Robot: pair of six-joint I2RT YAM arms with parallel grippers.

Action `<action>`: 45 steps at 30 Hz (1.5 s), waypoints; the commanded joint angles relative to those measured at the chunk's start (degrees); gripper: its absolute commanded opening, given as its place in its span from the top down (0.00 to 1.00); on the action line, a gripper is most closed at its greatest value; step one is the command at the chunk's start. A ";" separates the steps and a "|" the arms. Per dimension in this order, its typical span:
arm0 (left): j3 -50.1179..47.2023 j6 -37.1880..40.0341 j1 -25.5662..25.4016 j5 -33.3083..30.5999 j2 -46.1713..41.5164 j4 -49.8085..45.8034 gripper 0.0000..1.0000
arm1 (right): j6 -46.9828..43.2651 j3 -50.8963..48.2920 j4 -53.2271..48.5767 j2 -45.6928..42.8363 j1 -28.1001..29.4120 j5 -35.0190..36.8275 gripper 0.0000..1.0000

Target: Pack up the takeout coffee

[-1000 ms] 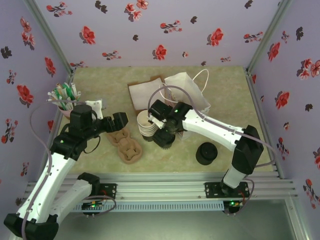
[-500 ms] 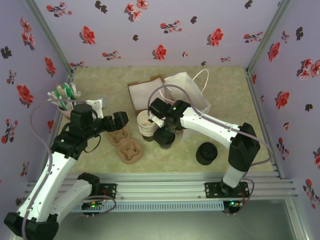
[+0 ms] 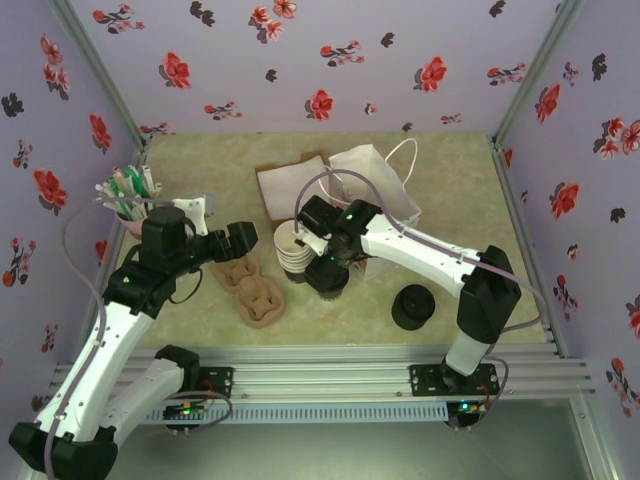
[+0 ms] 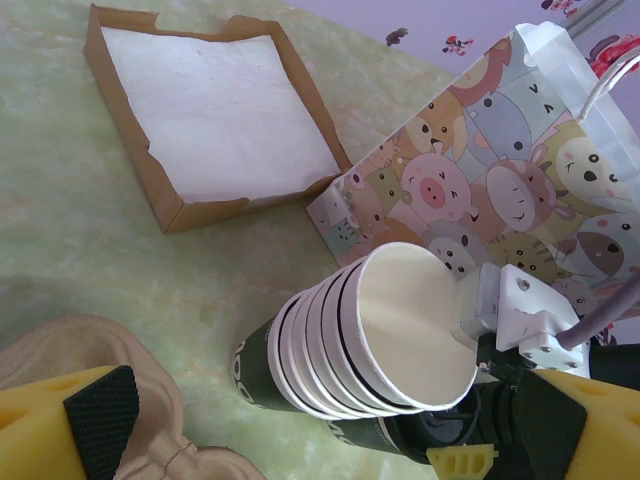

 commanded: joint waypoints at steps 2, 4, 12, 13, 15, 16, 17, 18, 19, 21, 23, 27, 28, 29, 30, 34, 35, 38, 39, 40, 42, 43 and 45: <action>0.11 -0.97 0.11 0.98 -0.18 1.23 0.01 | 2.00 -0.22 -2.23 -2.69 0.65 -1.84 0.18; 0.03 -1.05 0.10 0.98 -0.16 1.32 0.01 | 2.36 -0.56 -2.30 -3.40 0.95 -1.85 0.18; -0.29 -1.62 0.13 1.43 -0.08 1.99 0.01 | 3.74 -2.12 -2.50 -5.82 2.01 -0.68 0.18; -0.44 -1.73 0.15 1.52 -0.08 2.25 0.01 | 3.94 -2.20 -2.08 -6.25 2.03 0.42 0.18; -0.66 -1.85 0.16 1.82 0.07 2.57 0.01 | 4.31 -1.98 -1.26 -6.46 1.96 4.95 0.18; -0.76 -1.94 0.10 1.95 0.18 2.82 0.01 | 4.12 -1.63 -1.36 -6.04 1.81 7.19 0.19; -0.93 -2.00 0.15 2.04 0.18 3.02 0.01 | 3.62 -1.30 -1.37 -5.60 1.70 8.01 0.20; -1.08 -1.98 0.09 2.06 0.27 3.19 0.01 | 2.87 -1.56 -0.70 -5.39 1.57 8.42 0.21; -1.12 -1.96 0.16 2.12 0.36 3.16 0.01 | 2.04 -1.92 0.00 -5.30 1.52 8.40 0.22; -1.12 -1.97 0.16 2.08 0.36 3.12 0.01 | 0.70 -1.90 0.57 -5.05 1.27 7.64 0.23; -1.12 -1.96 0.10 2.12 0.15 2.90 0.01 | -0.69 -1.83 0.86 -4.98 1.22 6.67 0.23; -1.12 -2.25 0.15 2.30 0.18 3.01 0.01 | -2.95 -1.31 0.49 -4.31 0.63 2.81 0.19; -1.12 -2.25 0.15 2.31 0.18 3.03 0.01 | -3.32 -1.19 0.17 -3.95 0.58 2.00 0.18; -1.12 -2.26 0.16 2.23 0.18 3.12 0.01 | -3.49 -1.27 0.08 -3.64 0.54 1.51 0.18; -1.14 -2.29 0.09 2.31 0.19 3.11 0.01 | -3.72 -1.41 -0.09 -3.41 0.57 0.89 0.18; -1.12 -2.28 0.15 2.38 0.27 3.12 0.01 | -4.29 -2.22 -0.06 -2.68 0.46 0.69 0.18; -1.12 -2.27 0.16 2.39 0.28 3.11 0.01 | -4.30 -2.23 -0.01 -2.53 0.45 1.12 0.18; -1.12 -2.31 0.16 2.48 0.36 3.29 0.01 | -4.39 -1.80 -0.19 -1.69 0.39 2.13 0.17; -1.12 -2.43 0.14 2.45 0.35 3.30 0.01 | -4.39 -1.52 -0.20 -1.43 0.38 2.13 0.17; -1.12 -2.42 0.12 2.47 0.36 3.30 0.01 | -4.39 -1.35 -0.19 -1.22 0.44 2.13 0.16; -1.04 -2.35 0.09 2.50 0.31 3.14 0.01 | -4.47 -1.05 -0.22 -0.82 0.37 2.13 0.15; -1.03 -2.39 0.09 2.55 0.27 3.21 0.01 | -4.49 -0.88 -0.28 -0.54 0.47 2.13 0.15; -1.03 -2.31 0.15 2.57 0.26 3.10 0.01 | -4.48 -0.75 -0.36 -0.25 0.42 2.22 0.15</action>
